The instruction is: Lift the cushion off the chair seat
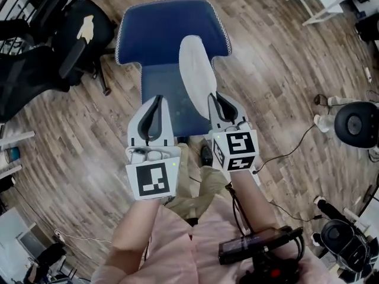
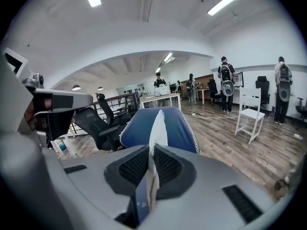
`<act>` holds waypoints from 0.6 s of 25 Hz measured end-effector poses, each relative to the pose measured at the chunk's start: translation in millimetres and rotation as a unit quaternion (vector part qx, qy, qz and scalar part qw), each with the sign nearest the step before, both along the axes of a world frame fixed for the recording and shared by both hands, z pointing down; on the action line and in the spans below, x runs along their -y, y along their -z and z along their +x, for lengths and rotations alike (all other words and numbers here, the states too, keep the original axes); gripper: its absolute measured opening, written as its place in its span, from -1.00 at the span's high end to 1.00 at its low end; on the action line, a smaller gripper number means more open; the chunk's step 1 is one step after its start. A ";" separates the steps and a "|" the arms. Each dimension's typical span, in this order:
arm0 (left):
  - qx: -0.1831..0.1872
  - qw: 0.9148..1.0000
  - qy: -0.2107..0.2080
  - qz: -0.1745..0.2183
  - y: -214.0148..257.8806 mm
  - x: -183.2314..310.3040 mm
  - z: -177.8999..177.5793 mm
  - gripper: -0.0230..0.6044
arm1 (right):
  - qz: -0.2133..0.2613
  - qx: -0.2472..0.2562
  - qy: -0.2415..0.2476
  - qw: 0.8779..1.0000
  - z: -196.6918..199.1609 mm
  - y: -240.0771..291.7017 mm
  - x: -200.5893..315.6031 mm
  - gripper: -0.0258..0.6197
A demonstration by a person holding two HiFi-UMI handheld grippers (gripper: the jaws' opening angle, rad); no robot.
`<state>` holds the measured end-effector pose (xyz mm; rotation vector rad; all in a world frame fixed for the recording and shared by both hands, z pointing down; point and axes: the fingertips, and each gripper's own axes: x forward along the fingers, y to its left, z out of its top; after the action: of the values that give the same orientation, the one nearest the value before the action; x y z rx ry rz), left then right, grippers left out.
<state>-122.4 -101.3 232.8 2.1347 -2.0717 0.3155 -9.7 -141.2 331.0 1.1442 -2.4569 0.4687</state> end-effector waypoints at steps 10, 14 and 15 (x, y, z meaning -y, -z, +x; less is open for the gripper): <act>0.016 0.997 0.003 0.072 78.4 -10.4 34.5 0.88 | 0.068 0.016 0.008 0.998 33.9 91.1 -4.2 0.83; 0.029 0.994 0.009 0.105 111.5 -17.4 47.4 0.88 | 0.108 0.032 0.026 0.993 40.2 136.0 -10.7 0.83; 0.032 0.993 0.011 0.116 120.2 -19.3 49.5 0.88 | 0.118 0.036 0.031 0.992 40.6 146.8 -12.6 0.83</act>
<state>-72.9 -82.0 112.6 2.2542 -2.2647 0.1478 31.0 -128.5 184.2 1.1545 -2.6567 0.2068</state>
